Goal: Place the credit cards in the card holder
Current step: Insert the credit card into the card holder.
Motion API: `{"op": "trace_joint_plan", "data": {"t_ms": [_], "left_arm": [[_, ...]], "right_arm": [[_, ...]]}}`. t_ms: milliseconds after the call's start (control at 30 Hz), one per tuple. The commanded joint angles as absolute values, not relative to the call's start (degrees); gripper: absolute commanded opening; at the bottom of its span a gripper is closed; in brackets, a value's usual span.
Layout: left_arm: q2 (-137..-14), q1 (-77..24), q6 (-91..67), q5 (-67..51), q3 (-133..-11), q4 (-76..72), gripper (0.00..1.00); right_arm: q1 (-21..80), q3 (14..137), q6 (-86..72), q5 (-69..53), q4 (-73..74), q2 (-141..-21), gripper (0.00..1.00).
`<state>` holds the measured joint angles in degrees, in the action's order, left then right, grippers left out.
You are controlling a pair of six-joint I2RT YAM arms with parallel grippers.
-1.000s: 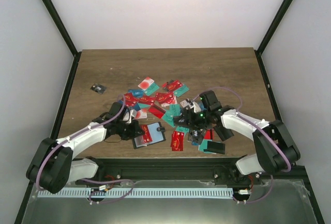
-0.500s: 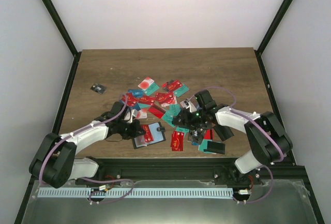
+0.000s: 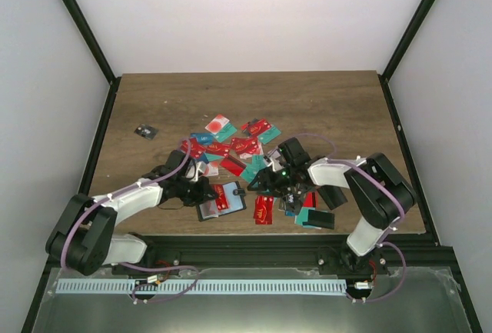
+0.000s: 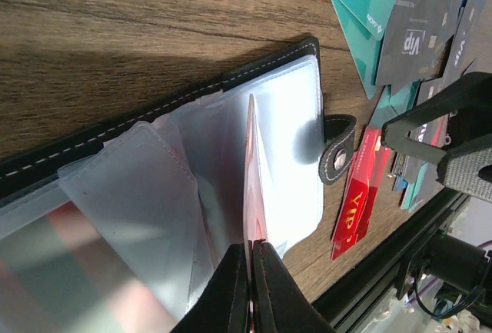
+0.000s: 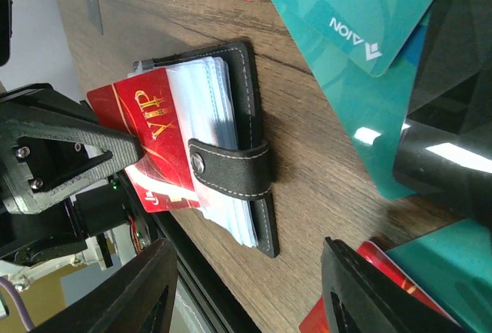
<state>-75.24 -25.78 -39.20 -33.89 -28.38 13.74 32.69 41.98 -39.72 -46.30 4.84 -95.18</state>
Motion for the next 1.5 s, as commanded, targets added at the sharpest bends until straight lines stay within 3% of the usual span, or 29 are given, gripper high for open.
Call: {"op": "trace_joint_plan", "data": {"t_ms": [0, 967, 1467], "left_arm": [[-75.5, -25.6, -39.7, -34.2, -27.5, 12.8, 0.04], [-82.2, -25.7, -40.5, -38.7, -26.0, 7.9, 0.04], [-86.5, -26.2, -40.8, -40.1, -28.2, 6.7, 0.04]], "right_arm": [[33.3, 44.6, -40.2, -47.8, 2.9, -96.7, 0.53], [35.4, 49.0, -40.5, -50.0, 1.9, -105.5, 0.45], [36.0, 48.7, -40.8, -50.2, 1.9, -105.9, 0.26]]}}
